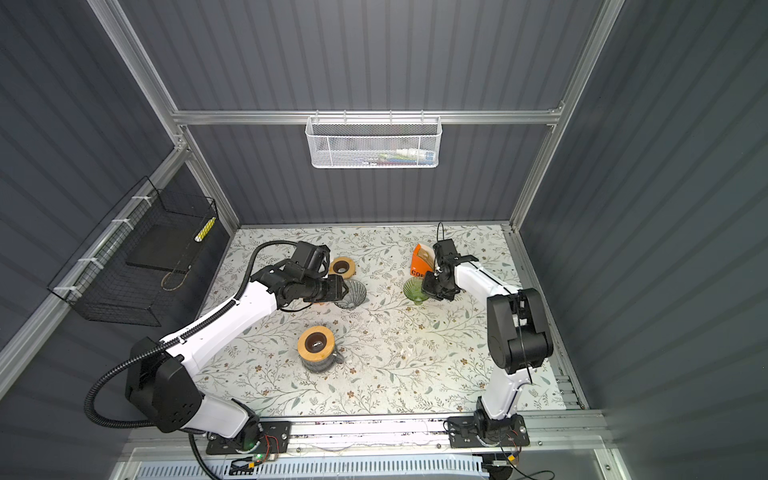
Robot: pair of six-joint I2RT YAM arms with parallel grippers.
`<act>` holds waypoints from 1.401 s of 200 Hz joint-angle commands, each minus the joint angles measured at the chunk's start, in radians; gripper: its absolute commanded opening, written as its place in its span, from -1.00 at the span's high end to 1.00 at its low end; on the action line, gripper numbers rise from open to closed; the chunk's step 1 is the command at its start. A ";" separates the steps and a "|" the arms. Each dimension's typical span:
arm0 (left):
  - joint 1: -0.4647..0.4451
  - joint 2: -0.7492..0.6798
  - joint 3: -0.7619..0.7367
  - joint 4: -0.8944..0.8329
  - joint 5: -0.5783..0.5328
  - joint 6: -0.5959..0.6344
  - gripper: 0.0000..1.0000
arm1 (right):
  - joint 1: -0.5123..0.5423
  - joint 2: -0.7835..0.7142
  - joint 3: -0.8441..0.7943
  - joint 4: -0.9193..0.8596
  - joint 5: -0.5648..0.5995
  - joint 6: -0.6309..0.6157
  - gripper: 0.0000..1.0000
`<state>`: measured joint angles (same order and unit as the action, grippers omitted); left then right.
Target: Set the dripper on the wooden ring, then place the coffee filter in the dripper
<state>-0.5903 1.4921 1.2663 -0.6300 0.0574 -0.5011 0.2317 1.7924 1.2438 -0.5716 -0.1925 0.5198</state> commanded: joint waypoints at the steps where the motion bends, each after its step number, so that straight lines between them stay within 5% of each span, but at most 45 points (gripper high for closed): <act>1: 0.000 -0.035 -0.010 -0.007 -0.015 -0.008 -0.09 | -0.005 0.009 0.022 -0.014 -0.010 0.001 0.89; 143: 0.000 -0.192 -0.093 -0.090 -0.151 -0.061 -0.09 | 0.032 -0.124 0.071 -0.146 -0.002 -0.053 1.00; 227: 0.001 -0.309 -0.098 -0.251 -0.267 -0.168 -0.06 | 0.236 -0.274 0.167 -0.278 0.028 -0.057 1.00; 280: 0.001 -0.435 -0.144 -0.344 -0.240 -0.240 -0.10 | 0.403 -0.261 0.288 -0.318 -0.028 -0.042 1.00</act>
<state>-0.5903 1.1133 1.1530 -0.8906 -0.1913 -0.6868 0.5793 1.5246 1.4681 -0.8501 -0.1848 0.4683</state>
